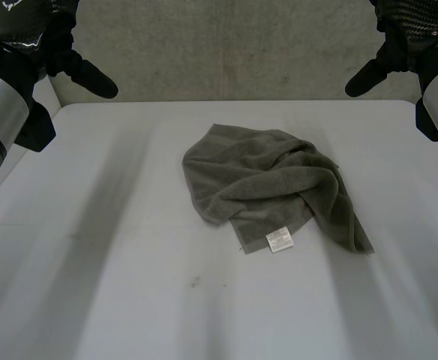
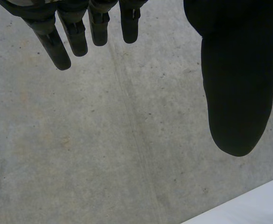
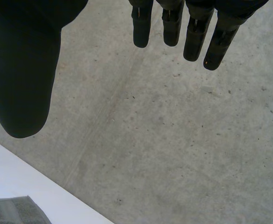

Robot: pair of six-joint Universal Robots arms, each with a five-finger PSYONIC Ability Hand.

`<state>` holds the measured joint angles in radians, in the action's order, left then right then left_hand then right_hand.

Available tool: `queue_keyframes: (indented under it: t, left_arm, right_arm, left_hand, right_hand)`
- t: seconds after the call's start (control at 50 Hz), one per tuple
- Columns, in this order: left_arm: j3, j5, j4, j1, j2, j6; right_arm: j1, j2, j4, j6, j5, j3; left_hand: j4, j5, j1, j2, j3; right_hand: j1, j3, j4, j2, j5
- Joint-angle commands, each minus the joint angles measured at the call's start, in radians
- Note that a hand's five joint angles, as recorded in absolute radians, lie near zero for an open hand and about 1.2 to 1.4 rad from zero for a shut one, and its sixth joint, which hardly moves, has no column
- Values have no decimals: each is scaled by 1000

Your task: Fold the laundry

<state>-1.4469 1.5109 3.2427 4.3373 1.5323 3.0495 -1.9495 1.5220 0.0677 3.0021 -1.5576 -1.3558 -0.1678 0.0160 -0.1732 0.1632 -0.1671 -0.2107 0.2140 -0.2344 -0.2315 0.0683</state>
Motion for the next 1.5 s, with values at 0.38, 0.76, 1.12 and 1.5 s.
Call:
queue_keyframes:
  t: [0.38, 0.76, 1.12, 1.5]
  left_arm:
    - [39, 5, -3, 13, 207, 11]
    - [42, 3, 2, 44, 227, 11]
    - [39, 5, 18, 44, 243, 12]
    - [34, 3, 28, 44, 265, 12]
  right_arm:
    - [-170, -307, -74, 98, -79, -25]
    - [-295, -667, 30, 281, -73, 96]
    - [-309, -841, 182, 293, -85, 215]
    - [-307, -758, 185, 253, -134, 273]
  left_hand:
    - [-10, -12, -5, 15, -11]
    - [-10, -12, -5, 15, -11]
    - [-10, -12, -5, 15, -11]
    - [-10, -12, -5, 15, -11]
  right_hand:
    - [36, -39, 60, 57, -68]
    - [-214, 211, -190, -193, 182]
    - [-441, 438, -417, -420, 409]
    - [-1186, 1182, -1162, -1165, 1153]
